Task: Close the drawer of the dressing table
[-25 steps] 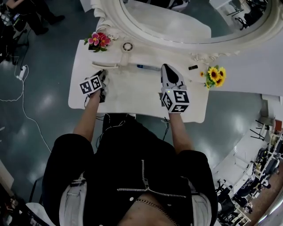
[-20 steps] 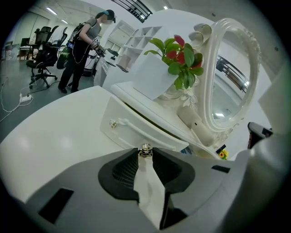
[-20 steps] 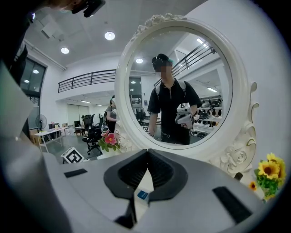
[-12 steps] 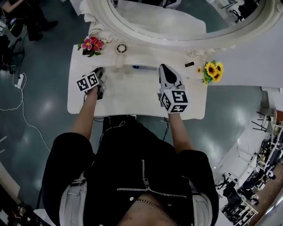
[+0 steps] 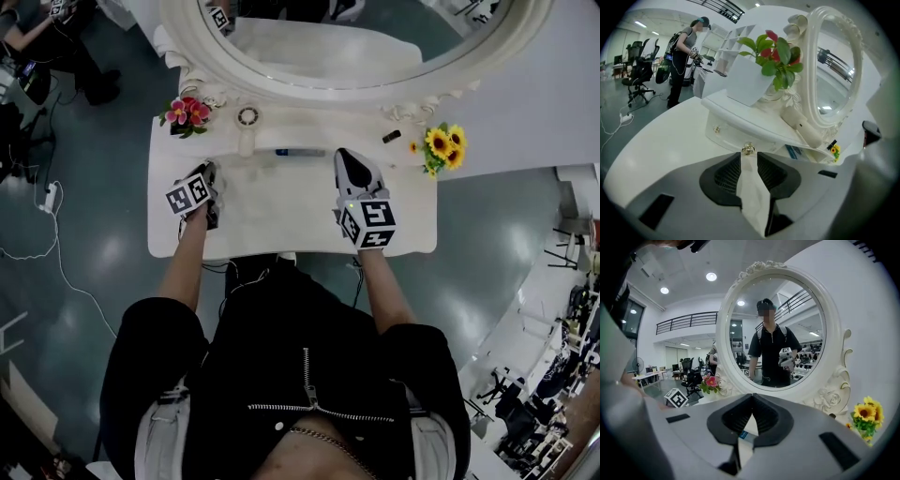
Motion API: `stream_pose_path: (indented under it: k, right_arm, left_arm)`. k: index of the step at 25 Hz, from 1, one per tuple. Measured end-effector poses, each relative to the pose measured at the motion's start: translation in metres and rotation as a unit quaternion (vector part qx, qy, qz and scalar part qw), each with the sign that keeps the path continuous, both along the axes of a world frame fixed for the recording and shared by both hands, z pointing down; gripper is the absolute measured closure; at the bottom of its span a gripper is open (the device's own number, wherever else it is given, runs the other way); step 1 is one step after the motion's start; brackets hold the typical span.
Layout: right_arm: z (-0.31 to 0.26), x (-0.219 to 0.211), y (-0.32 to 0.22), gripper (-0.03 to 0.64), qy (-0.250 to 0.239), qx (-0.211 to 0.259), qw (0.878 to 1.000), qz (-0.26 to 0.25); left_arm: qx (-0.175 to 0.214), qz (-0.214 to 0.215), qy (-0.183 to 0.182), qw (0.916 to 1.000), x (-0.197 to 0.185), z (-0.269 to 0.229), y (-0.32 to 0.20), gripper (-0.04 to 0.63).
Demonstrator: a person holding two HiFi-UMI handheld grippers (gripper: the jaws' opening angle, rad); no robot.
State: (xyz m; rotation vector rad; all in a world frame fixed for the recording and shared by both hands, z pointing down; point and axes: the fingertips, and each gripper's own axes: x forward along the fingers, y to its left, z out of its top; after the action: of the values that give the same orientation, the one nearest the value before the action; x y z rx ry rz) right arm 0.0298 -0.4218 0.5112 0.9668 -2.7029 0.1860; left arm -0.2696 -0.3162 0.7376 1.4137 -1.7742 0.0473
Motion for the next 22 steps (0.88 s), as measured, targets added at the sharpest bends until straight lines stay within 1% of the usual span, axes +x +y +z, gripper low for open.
stream_pose_path:
  k: [3, 4, 6, 9, 12, 16, 18, 22]
  right_arm:
    - [0.001, 0.004, 0.004, 0.614, 0.002, 0.0, 1.0, -0.004]
    - [0.001, 0.004, 0.005, 0.614, 0.001, -0.001, 1.0, -0.005]
    - [-0.001, 0.004, 0.007, 0.615, -0.005, 0.002, 1.0, -0.006]
    - [-0.006, 0.005, 0.012, 0.615, -0.013, 0.01, 1.0, -0.012]
    - [-0.011, 0.005, 0.015, 0.617, -0.017, 0.019, 0.999, -0.023]
    - [-0.024, 0.006, 0.018, 0.617, -0.023, 0.033, 0.998, -0.039]
    - [-0.032, 0.007, 0.019, 0.617, -0.028, 0.043, 0.998, -0.044]
    - [-0.048, 0.012, 0.018, 0.617, -0.04, 0.061, 0.996, -0.043]
  left_arm:
    - [-0.003, 0.032, -0.041, 0.9986, 0.014, -0.011, 0.014, 0.488]
    - [-0.001, 0.044, -0.057, 0.9974, 0.018, -0.017, 0.017, 0.499]
    - [0.006, 0.068, -0.092, 0.9934, 0.028, -0.033, 0.021, 0.513]
    - [0.026, 0.098, -0.142, 0.9847, 0.044, -0.063, 0.025, 0.537]
    - [0.053, 0.114, -0.187, 0.9744, 0.058, -0.096, 0.026, 0.553]
    - [0.091, 0.136, -0.242, 0.9563, 0.08, -0.143, 0.025, 0.565]
    - [0.114, 0.14, -0.262, 0.948, 0.089, -0.169, 0.025, 0.568]
    - [0.156, 0.139, -0.288, 0.9348, 0.103, -0.22, 0.025, 0.568]
